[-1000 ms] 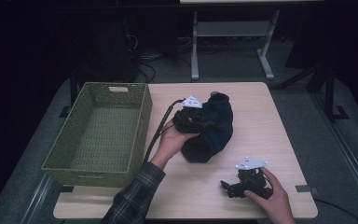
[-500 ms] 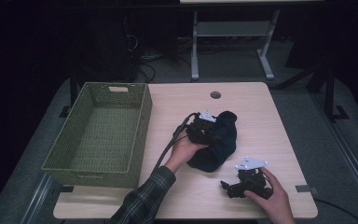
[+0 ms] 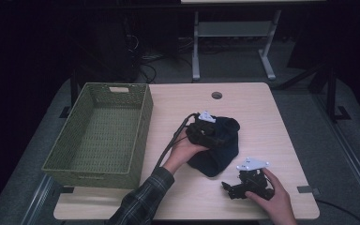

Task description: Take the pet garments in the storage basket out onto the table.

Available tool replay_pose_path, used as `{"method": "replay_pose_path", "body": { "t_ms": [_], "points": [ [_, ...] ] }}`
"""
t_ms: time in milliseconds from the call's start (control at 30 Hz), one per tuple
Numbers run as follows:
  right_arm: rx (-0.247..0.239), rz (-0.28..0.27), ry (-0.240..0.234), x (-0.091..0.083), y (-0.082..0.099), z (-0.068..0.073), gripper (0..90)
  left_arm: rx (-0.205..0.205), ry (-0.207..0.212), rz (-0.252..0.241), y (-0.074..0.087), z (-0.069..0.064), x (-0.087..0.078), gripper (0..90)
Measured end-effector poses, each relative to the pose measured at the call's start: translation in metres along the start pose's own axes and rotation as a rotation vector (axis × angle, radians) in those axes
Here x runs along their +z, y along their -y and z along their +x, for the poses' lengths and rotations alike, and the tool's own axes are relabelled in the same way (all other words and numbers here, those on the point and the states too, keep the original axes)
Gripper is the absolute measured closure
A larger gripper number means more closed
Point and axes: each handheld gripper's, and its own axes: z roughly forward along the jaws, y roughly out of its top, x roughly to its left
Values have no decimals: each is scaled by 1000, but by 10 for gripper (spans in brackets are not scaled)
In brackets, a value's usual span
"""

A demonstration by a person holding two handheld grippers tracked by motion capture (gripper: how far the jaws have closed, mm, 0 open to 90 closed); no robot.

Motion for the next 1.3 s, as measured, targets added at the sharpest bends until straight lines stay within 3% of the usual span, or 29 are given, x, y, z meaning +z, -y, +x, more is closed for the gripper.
{"method": "replay_pose_path", "body": {
  "t_ms": [267,533,733,1067,1300],
  "points": [
    [4,2,-1,0,0,0,0,17,-30,-5,6,-2,-24,147],
    [3,2,-1,0,0,0,0,26,-59,-23,16,-5,-50,136],
    [3,3,-1,0,0,0,0,8,-71,-45,27,-7,-65,136],
    [3,3,-1,0,0,0,0,-24,-105,-48,50,-12,-77,136],
    [2,3,-1,0,0,0,0,-23,-129,-30,69,-18,-80,136]
  ]
}}
